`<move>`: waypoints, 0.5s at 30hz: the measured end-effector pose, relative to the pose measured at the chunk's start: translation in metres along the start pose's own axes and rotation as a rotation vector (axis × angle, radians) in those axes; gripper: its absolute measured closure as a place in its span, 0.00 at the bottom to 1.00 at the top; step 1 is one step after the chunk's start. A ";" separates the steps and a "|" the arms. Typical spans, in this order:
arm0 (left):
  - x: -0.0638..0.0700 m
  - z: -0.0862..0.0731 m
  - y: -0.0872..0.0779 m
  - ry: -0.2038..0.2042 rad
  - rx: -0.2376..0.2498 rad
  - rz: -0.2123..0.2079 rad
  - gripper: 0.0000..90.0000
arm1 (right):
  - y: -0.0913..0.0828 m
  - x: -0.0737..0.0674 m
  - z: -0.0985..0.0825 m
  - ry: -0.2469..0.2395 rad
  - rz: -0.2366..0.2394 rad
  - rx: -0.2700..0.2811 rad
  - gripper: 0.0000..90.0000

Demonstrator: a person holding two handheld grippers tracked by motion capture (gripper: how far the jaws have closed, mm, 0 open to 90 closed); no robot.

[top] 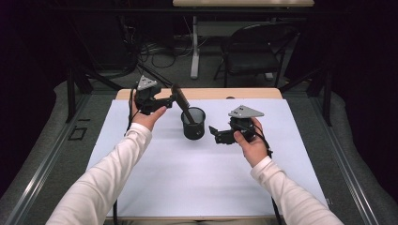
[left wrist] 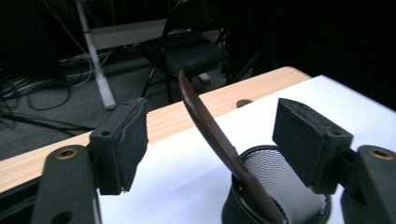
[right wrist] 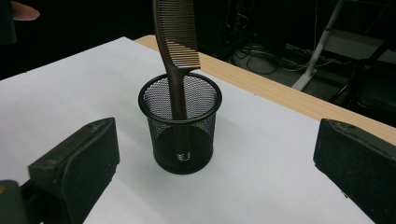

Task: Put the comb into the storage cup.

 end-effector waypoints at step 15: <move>-0.009 -0.009 -0.035 0.031 -0.001 -0.091 0.16 | -0.008 0.009 0.006 0.010 -0.010 0.007 0.00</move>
Point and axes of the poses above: each handheld gripper's, and its own axes: y roughly forward along the jaws, z roughly out of its top, x roughly to its right, the point moved 2 cm from there along y, roughly forward along the jaws
